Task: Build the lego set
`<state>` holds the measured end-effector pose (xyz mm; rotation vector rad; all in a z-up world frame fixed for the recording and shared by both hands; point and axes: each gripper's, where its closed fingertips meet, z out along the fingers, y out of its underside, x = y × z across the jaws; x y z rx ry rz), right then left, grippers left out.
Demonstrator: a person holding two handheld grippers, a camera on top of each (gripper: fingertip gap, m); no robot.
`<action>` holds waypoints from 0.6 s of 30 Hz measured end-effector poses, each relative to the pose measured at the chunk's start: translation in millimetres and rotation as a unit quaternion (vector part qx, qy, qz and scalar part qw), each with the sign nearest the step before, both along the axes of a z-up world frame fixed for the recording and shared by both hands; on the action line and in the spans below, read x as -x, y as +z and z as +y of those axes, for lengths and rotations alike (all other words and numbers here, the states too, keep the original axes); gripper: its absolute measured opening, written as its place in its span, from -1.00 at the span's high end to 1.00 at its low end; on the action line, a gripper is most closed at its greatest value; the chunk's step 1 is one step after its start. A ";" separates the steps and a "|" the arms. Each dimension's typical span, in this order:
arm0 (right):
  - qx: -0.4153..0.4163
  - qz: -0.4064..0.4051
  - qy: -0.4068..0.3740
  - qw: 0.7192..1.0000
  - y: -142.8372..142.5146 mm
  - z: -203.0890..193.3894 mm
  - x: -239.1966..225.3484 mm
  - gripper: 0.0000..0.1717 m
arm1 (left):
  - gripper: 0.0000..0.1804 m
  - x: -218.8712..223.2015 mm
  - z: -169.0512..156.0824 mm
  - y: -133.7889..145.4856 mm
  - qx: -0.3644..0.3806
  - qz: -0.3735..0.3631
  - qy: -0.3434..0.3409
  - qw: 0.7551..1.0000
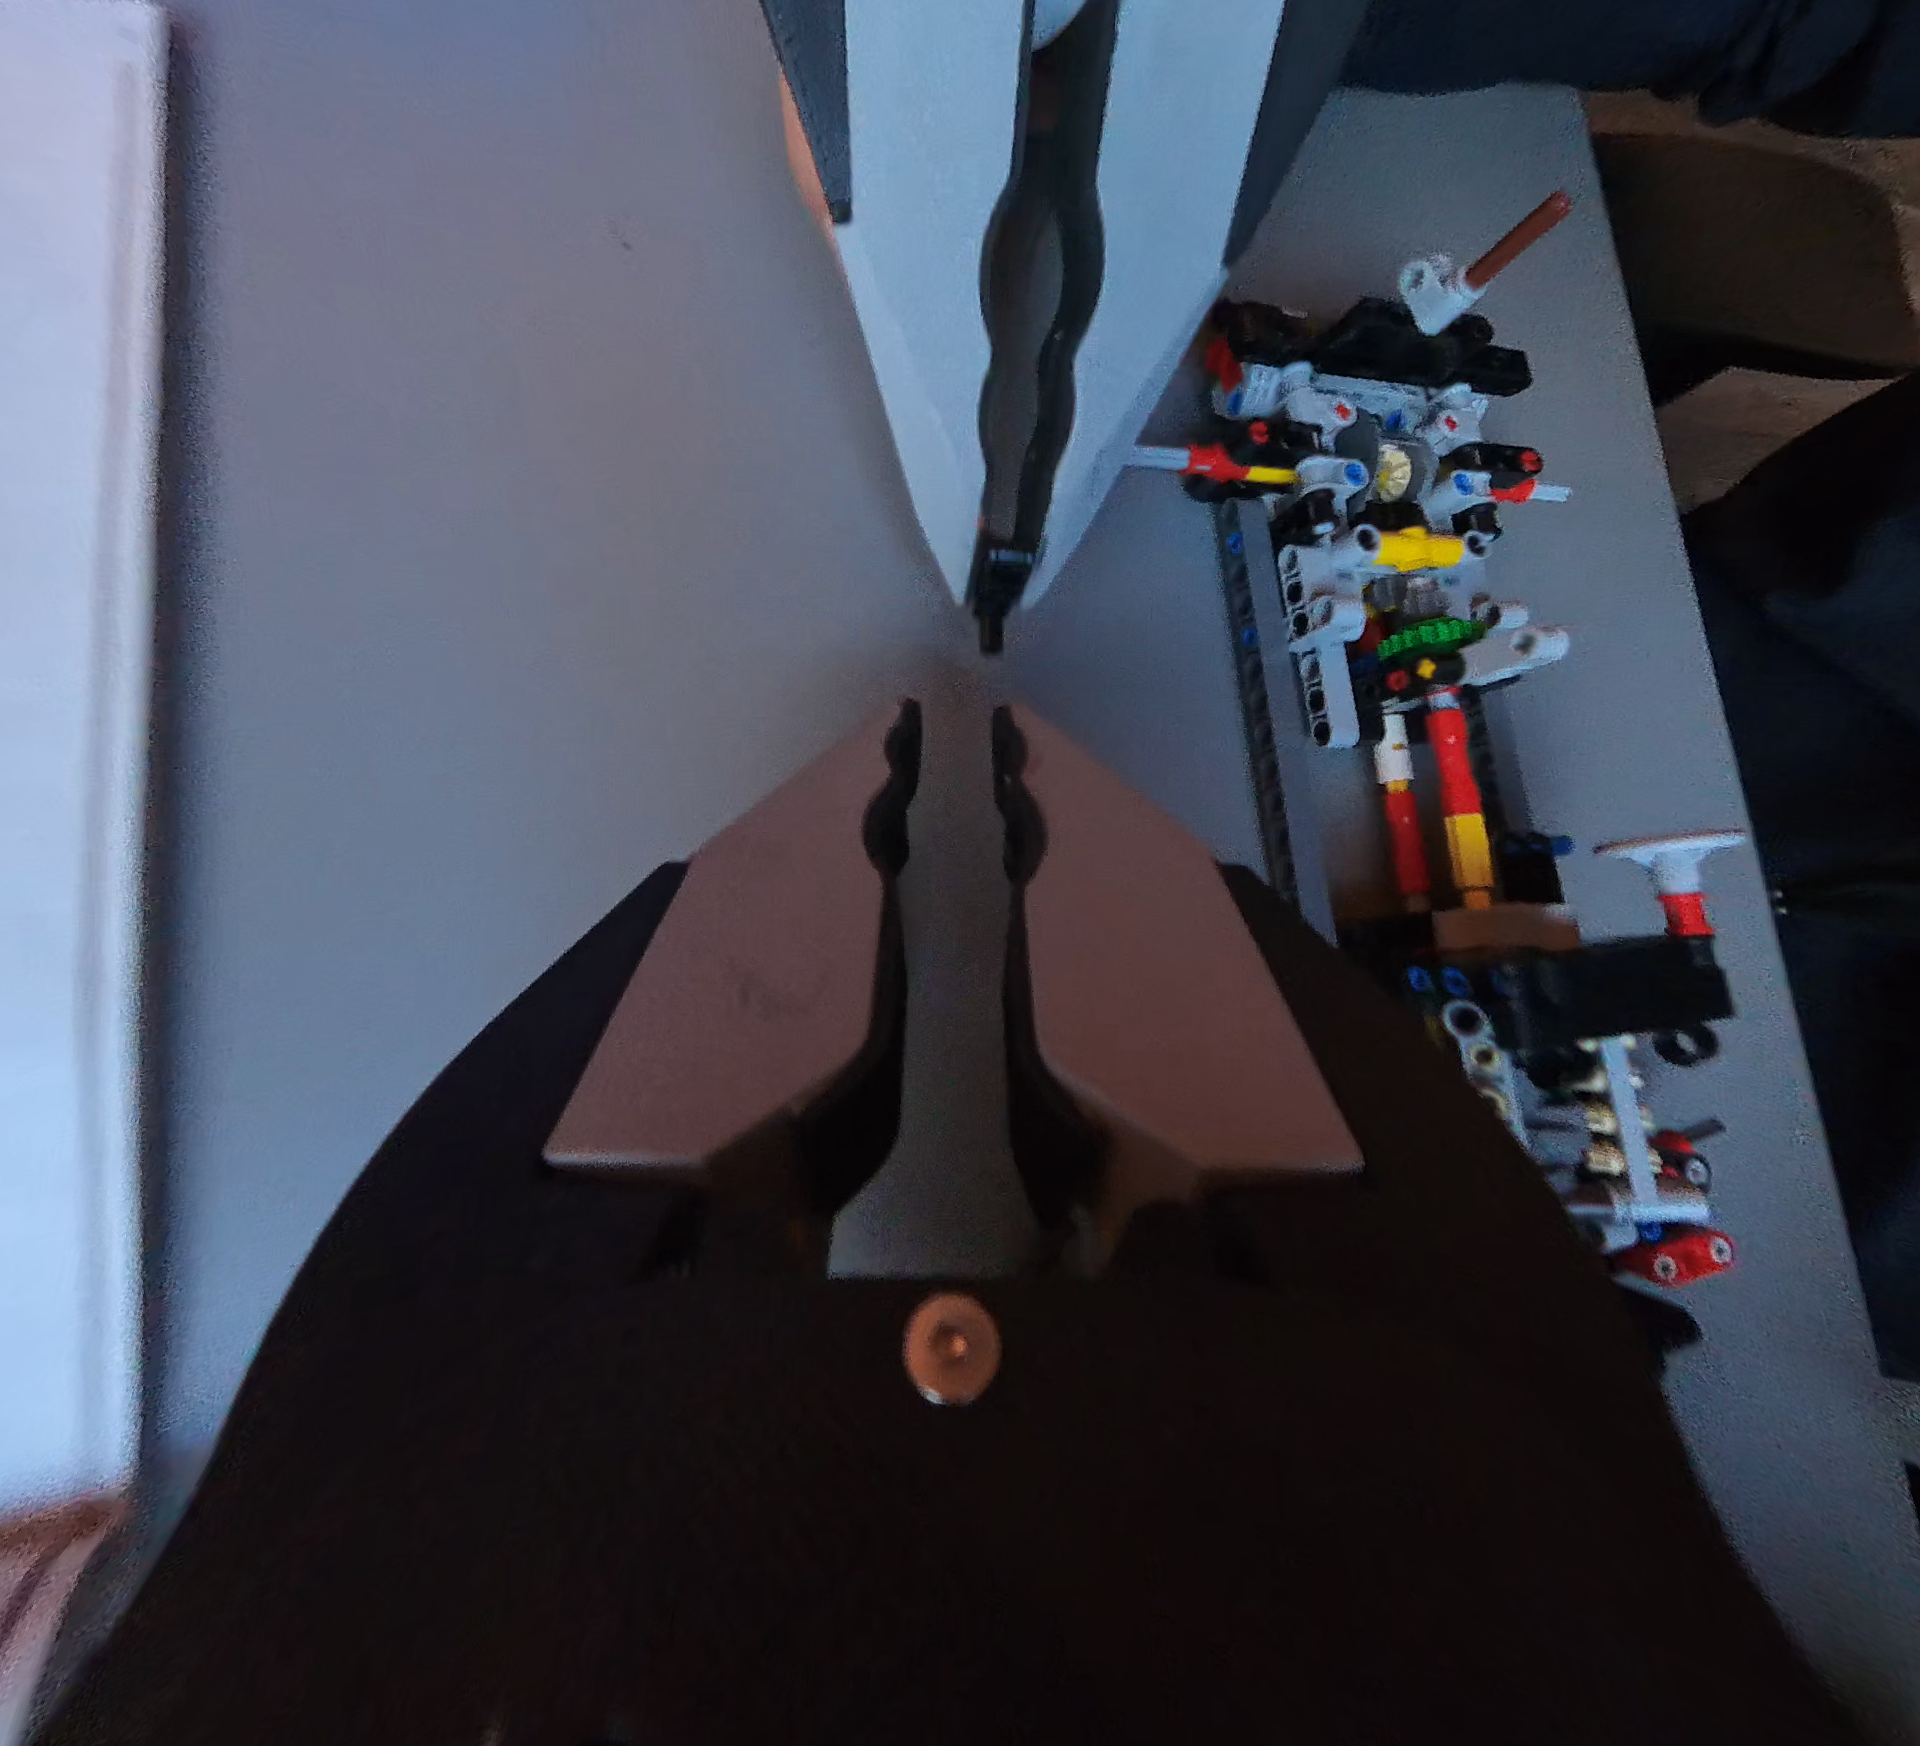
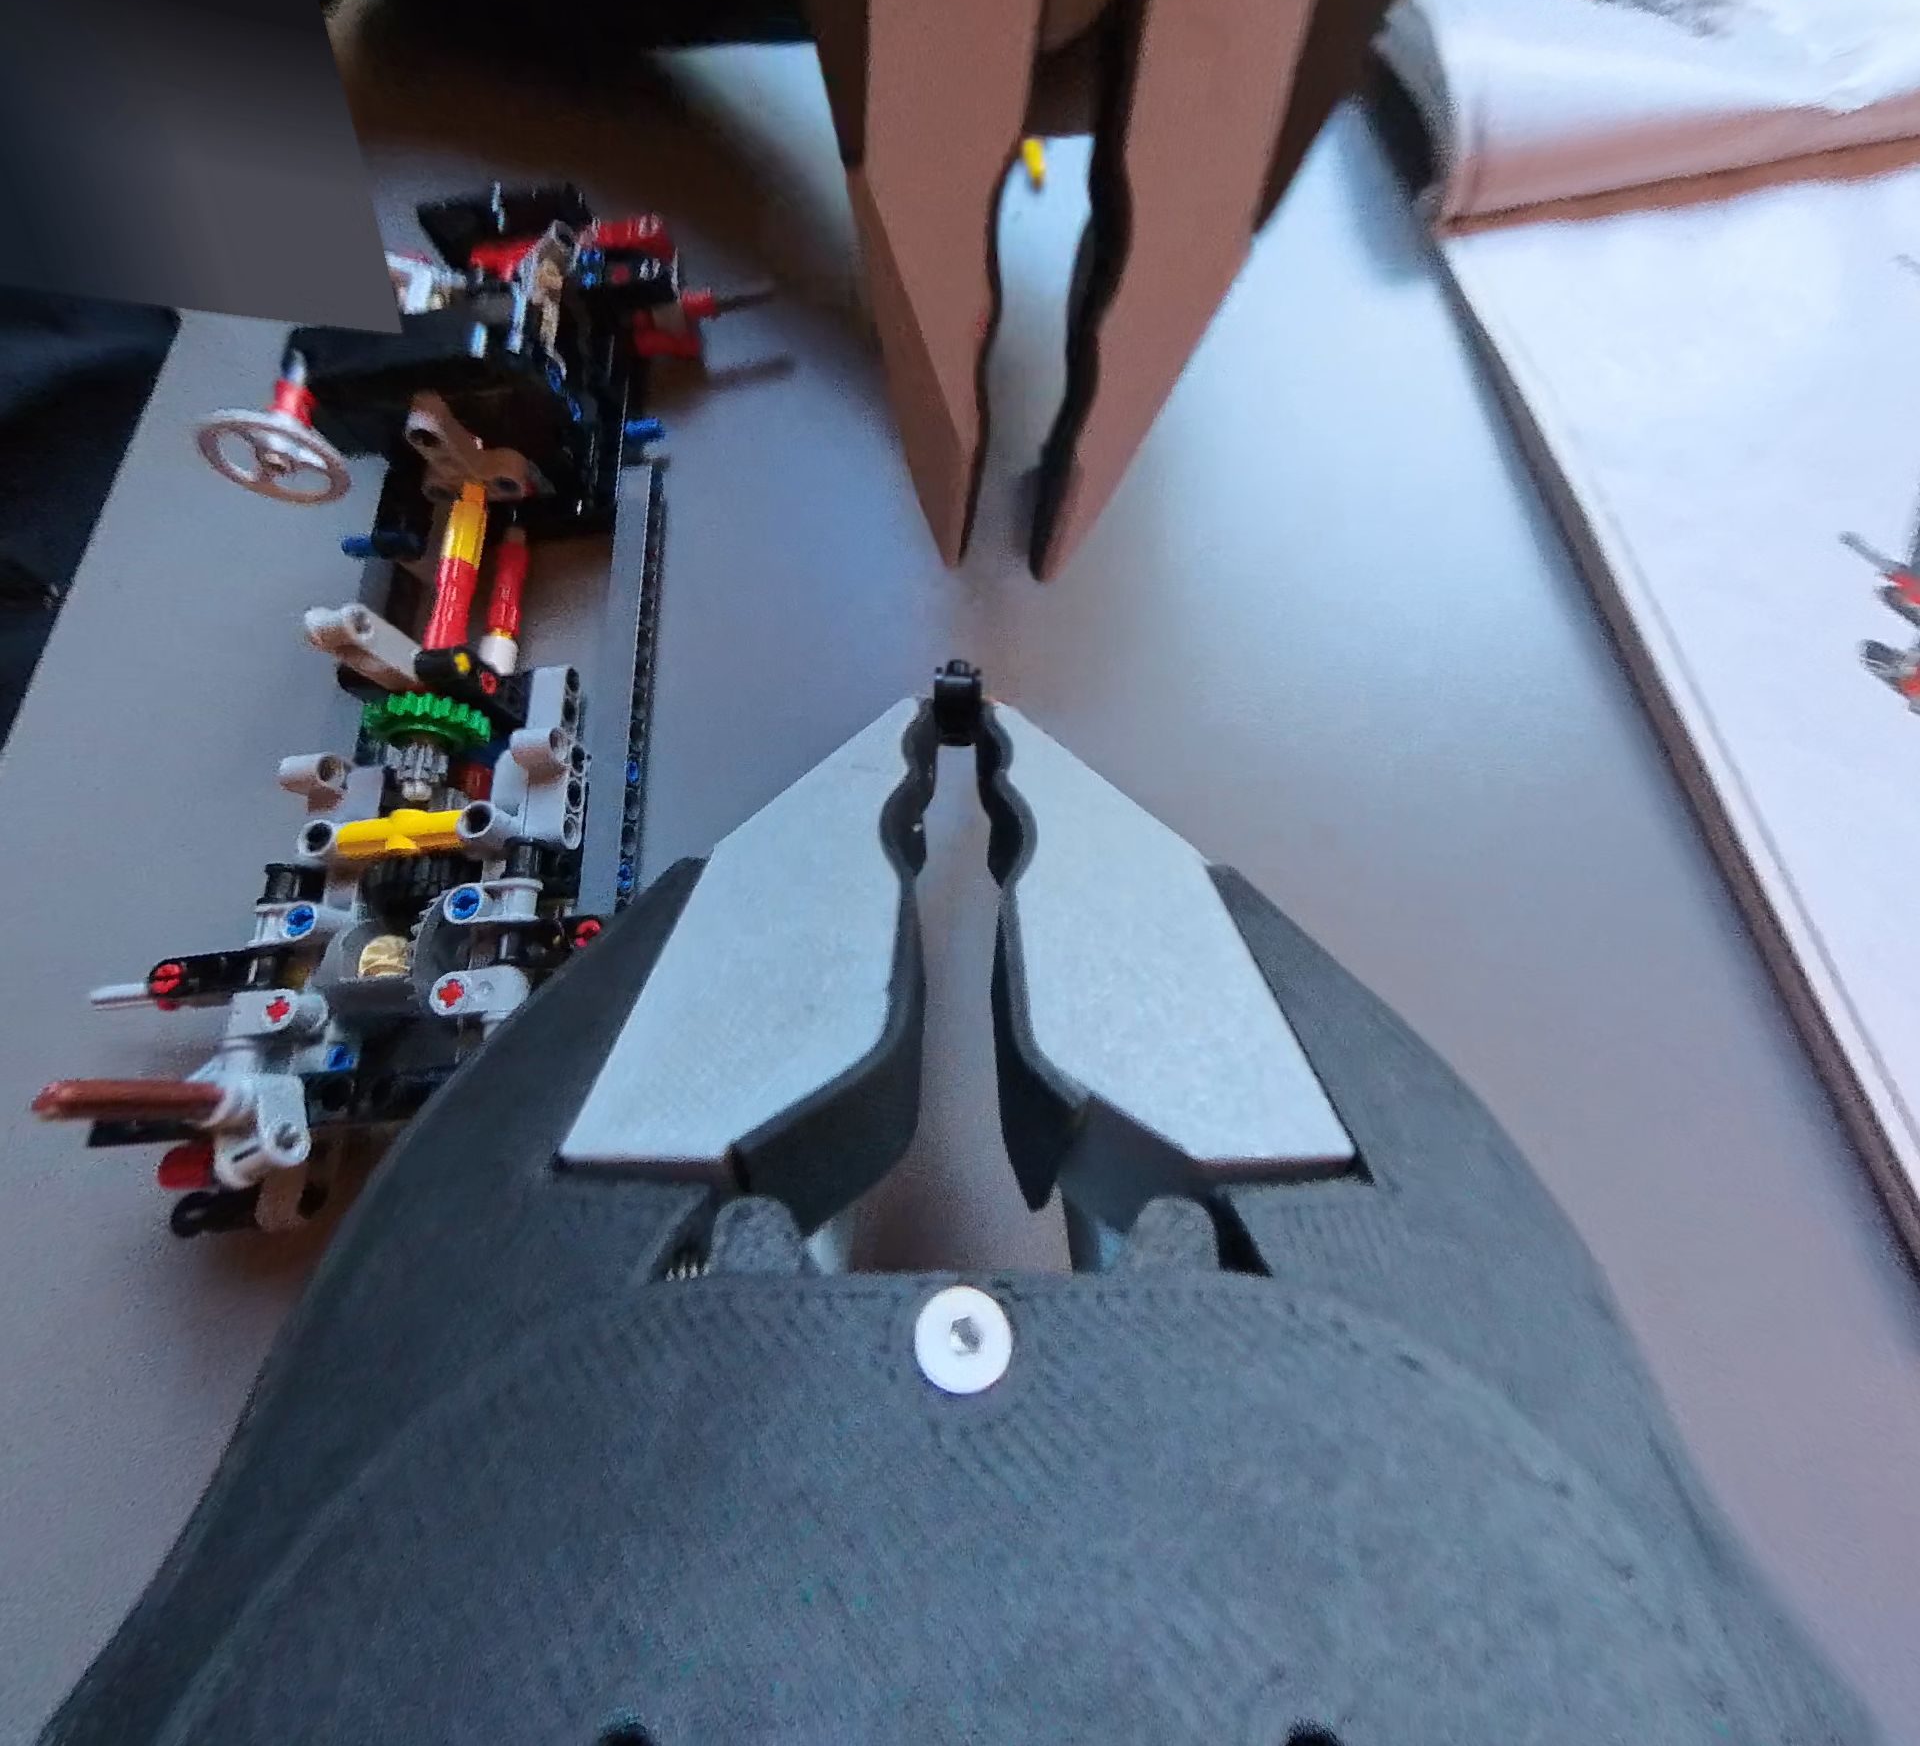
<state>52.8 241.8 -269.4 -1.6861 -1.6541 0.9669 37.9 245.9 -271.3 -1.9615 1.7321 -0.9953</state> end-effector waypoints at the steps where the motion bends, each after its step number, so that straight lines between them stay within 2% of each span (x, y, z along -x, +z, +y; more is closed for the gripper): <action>1: 0.003 0.019 -0.012 1.000 6.6 4.8 -3.0 0.95 | 0.87 4.2 4.6 8.8 -0.011 -0.003 0.007 1.000; 4: 0.015 0.073 -0.042 0.996 24.2 16.5 -10.9 0.95 | 0.91 14.3 12.8 34.5 -0.017 -0.025 0.031 0.999; 7: 0.008 0.076 -0.056 0.996 23.4 22.4 -16.2 0.95 | 0.96 20.2 18.4 40.6 -0.020 -0.028 0.049 0.998; 10: -0.006 0.062 -0.064 0.996 16.9 24.4 -15.7 0.95 | 1.00 18.3 19.0 32.7 -0.010 -0.022 0.053 0.998; 15: -0.014 0.058 -0.072 0.996 15.4 26.0 -15.0 0.95 | 0.98 18.4 15.7 3.2 0.008 0.024 0.047 0.999; 18: -0.004 0.063 -0.073 0.995 16.6 26.7 -15.9 0.95 | 0.98 21.9 15.3 0.7 0.000 0.038 0.046 0.998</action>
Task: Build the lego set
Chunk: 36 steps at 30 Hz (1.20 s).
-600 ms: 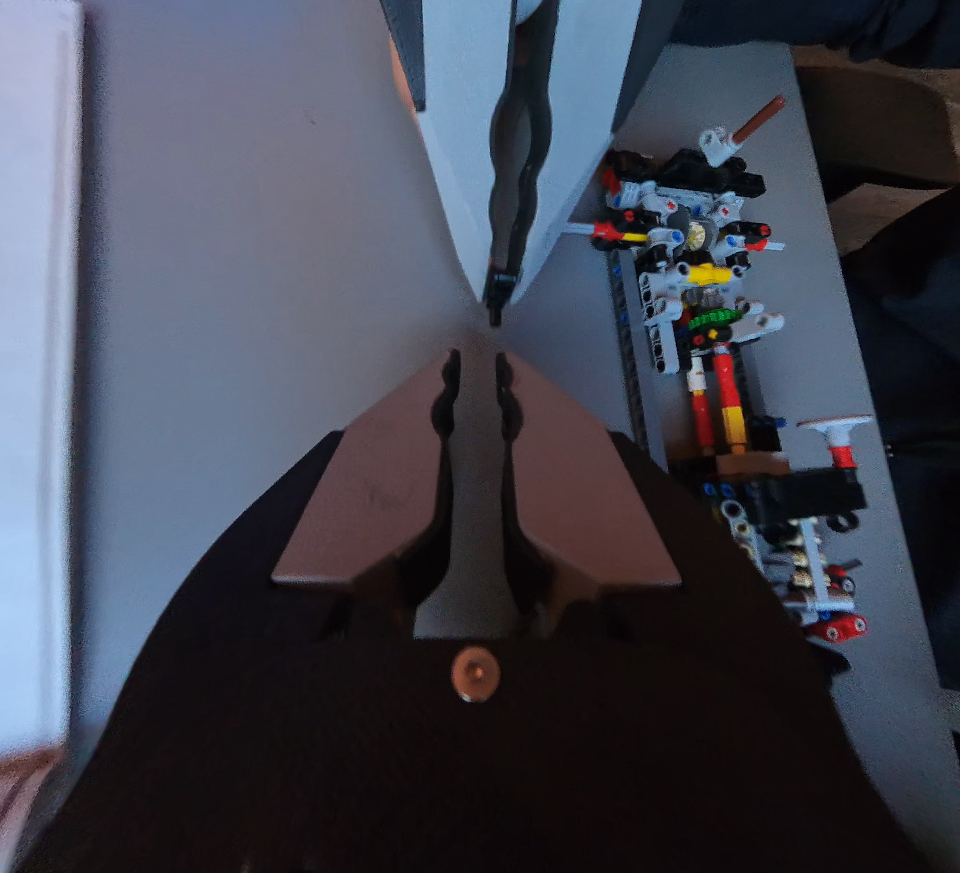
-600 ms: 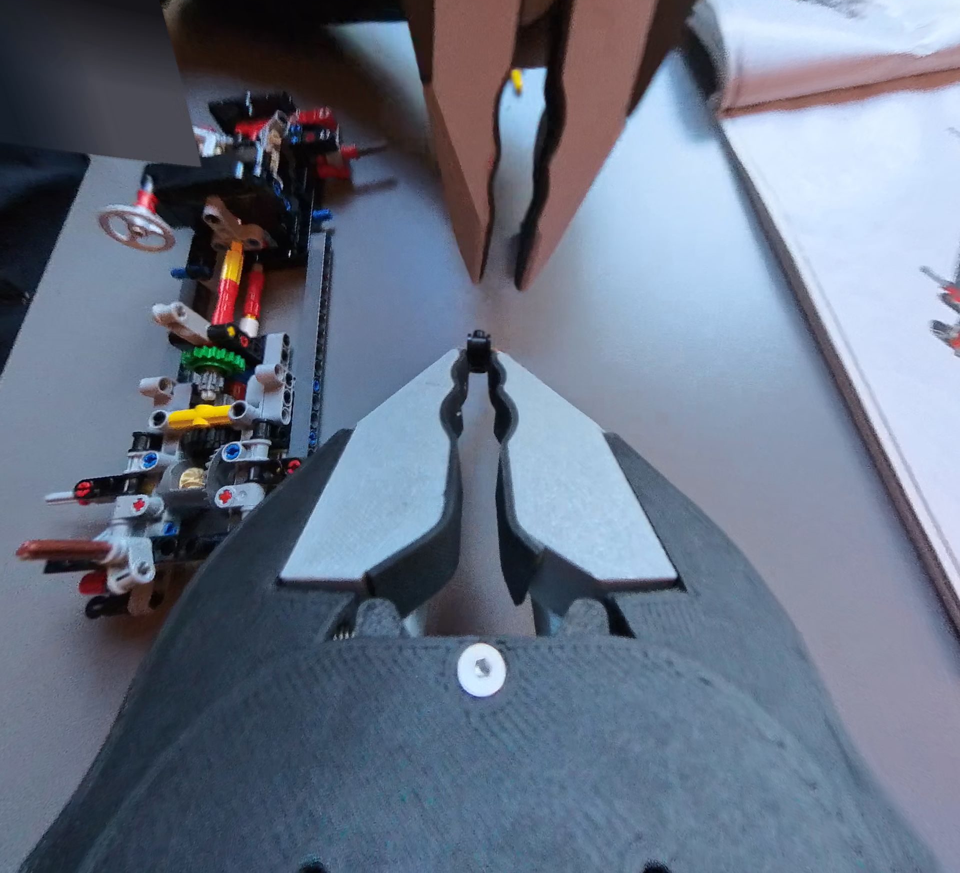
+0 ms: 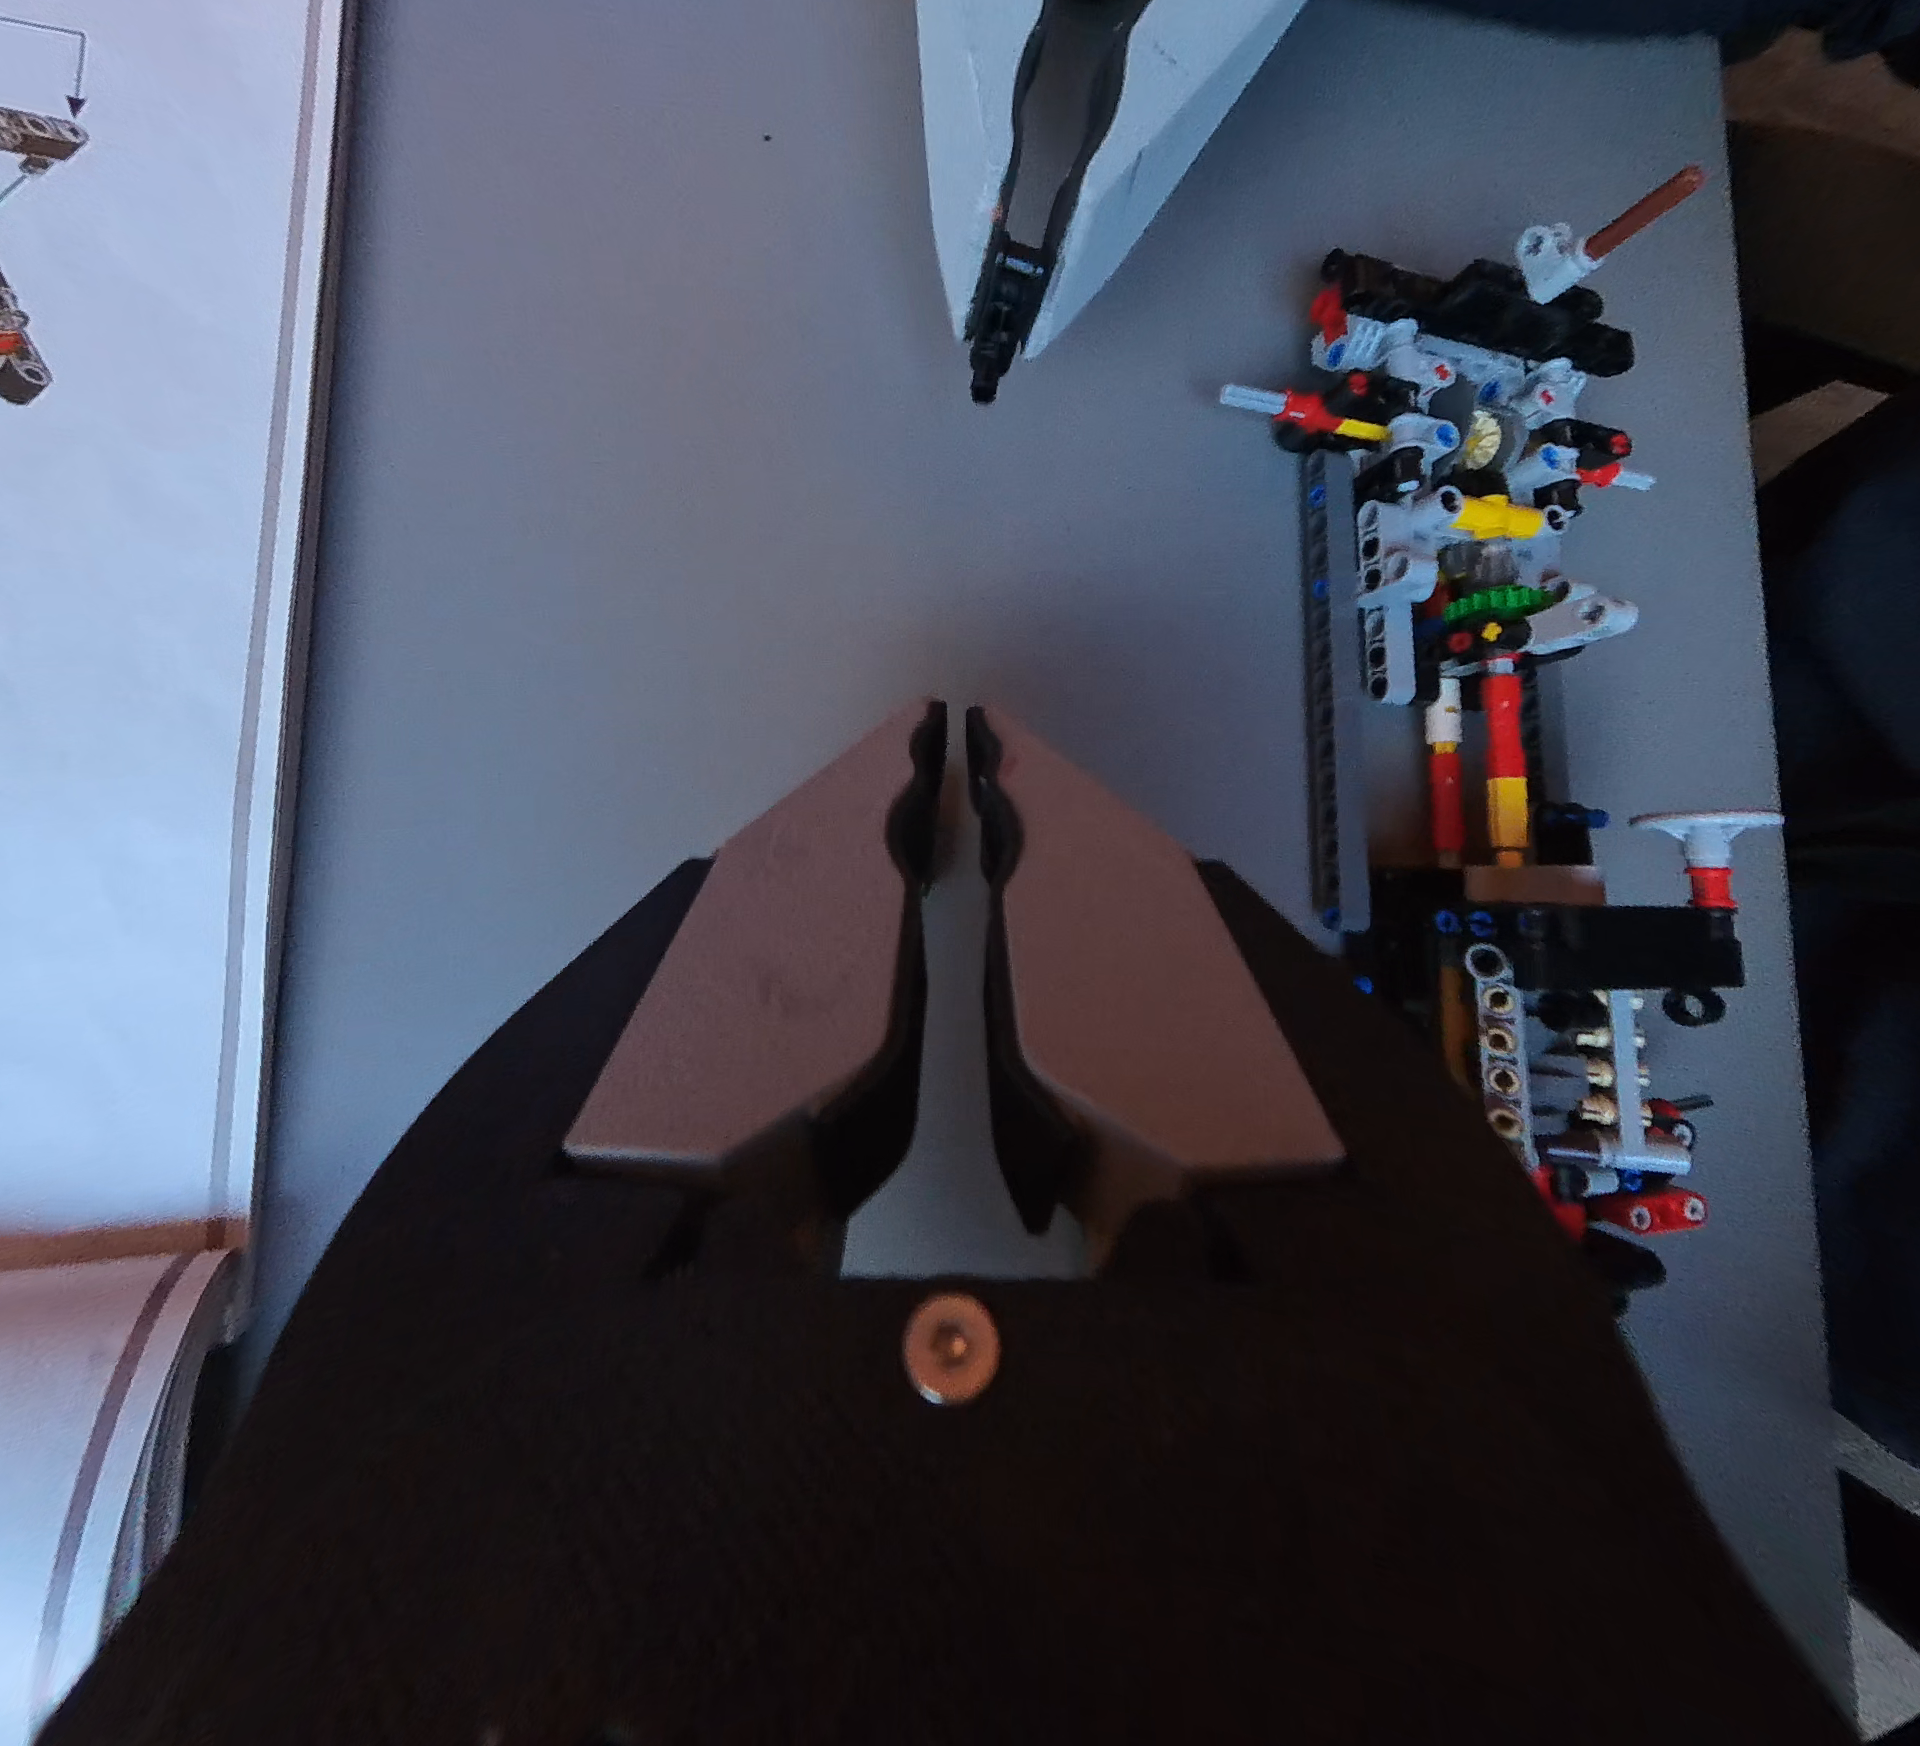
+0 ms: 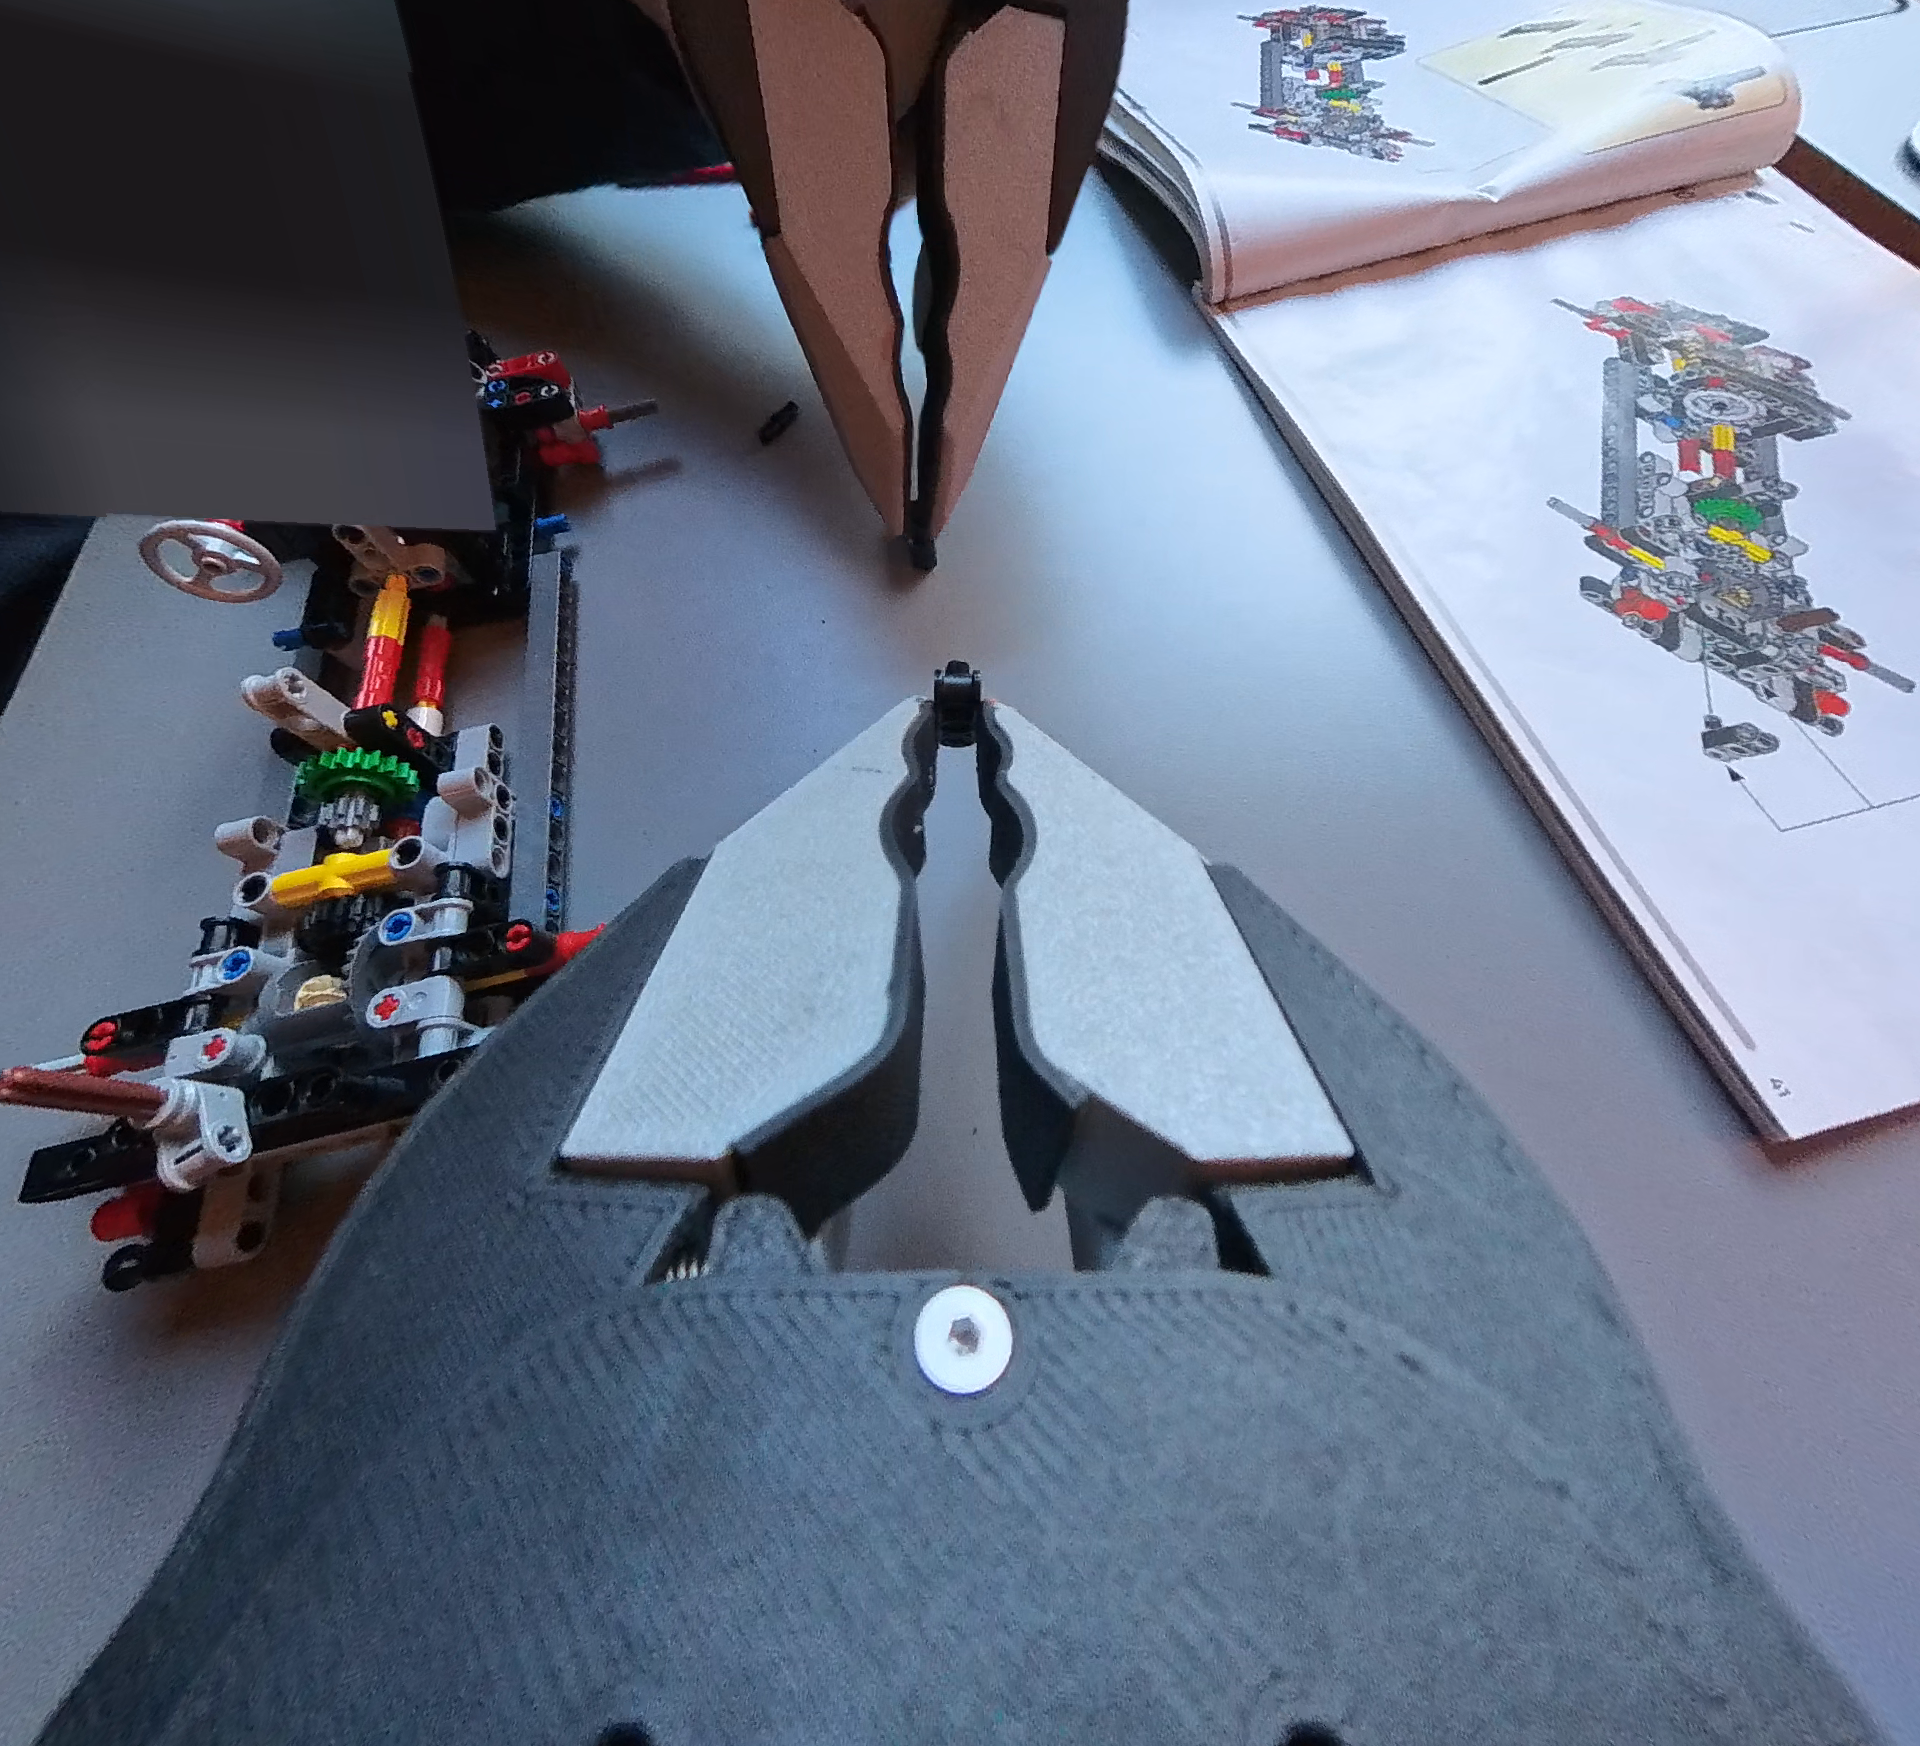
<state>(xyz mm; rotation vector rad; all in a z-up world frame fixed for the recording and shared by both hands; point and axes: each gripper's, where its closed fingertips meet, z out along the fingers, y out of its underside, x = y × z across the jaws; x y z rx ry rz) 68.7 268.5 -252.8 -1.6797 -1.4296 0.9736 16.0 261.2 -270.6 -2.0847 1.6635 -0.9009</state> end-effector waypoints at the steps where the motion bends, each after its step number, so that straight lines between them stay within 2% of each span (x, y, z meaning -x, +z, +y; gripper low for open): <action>1: 0.004 0.003 0.001 1.000 0.6 0.1 -0.2 0.95 | 0.98 1.4 0.5 1.1 -0.003 0.002 0.001 1.000; 12: 0.045 0.042 0.013 0.998 10.4 0.9 -3.9 0.95 | 1.00 4.0 -1.4 3.7 0.006 0.007 0.002 1.000; 19: 0.017 0.048 0.010 0.999 14.1 -0.1 -5.7 0.95 | 0.99 8.4 -6.8 35.4 -0.046 0.006 0.020 0.999; 27: -0.006 0.055 -0.011 0.998 20.5 -8.5 -15.8 0.95 | 0.98 25.6 -53.1 69.8 -0.090 -0.038 0.086 0.992; 32: -0.003 0.074 -0.044 0.996 24.6 -12.8 -33.8 0.95 | 0.89 54.8 -80.7 69.7 -0.129 -0.058 0.147 0.979; 36: 0.003 0.081 -0.063 0.995 24.1 -22.3 -49.5 0.95 | 0.75 78.3 -107.5 55.1 -0.133 -0.058 0.172 0.974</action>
